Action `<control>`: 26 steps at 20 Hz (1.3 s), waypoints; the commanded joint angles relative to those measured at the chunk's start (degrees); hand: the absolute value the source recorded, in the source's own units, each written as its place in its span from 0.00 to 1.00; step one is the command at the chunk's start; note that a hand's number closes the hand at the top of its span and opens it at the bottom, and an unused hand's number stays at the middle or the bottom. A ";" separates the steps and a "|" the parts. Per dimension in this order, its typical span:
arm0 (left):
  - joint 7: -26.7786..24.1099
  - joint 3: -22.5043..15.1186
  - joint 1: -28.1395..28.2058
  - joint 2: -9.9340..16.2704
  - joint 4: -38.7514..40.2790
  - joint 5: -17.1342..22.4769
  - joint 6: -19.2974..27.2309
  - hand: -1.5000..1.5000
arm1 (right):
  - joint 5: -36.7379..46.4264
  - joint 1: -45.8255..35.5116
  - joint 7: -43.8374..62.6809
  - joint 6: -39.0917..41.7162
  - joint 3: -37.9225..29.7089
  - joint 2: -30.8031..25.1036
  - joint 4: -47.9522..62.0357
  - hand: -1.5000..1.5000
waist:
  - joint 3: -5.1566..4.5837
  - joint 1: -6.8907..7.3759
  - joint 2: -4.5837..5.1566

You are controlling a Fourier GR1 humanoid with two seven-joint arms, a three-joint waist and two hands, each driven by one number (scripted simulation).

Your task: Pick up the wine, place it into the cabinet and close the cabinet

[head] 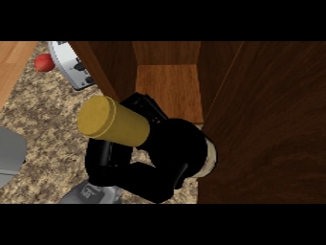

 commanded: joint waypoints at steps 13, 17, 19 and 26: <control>-3.54 -1.31 -12.54 -0.04 14.79 1.33 10.14 1.00 | -8.07 4.94 1.62 1.95 -3.41 -1.12 -8.78 0.00 | -0.02 -0.13 0.07; -5.89 -1.60 -14.77 -0.03 18.83 5.17 12.37 1.00 | -9.35 -0.34 5.41 -0.43 -3.75 -1.84 -8.78 0.00 | -0.04 -0.43 0.12; -6.07 -4.11 -14.87 -0.04 19.02 7.58 15.24 1.00 | -3.05 4.36 1.71 0.28 0.55 0.74 -9.76 0.00 | -0.03 -0.45 0.06; -18.37 -3.61 -9.32 -0.03 22.24 12.68 14.21 1.00 | -5.37 -1.51 8.66 -3.01 -1.00 -1.11 -10.53 0.00 | -0.09 -0.20 0.07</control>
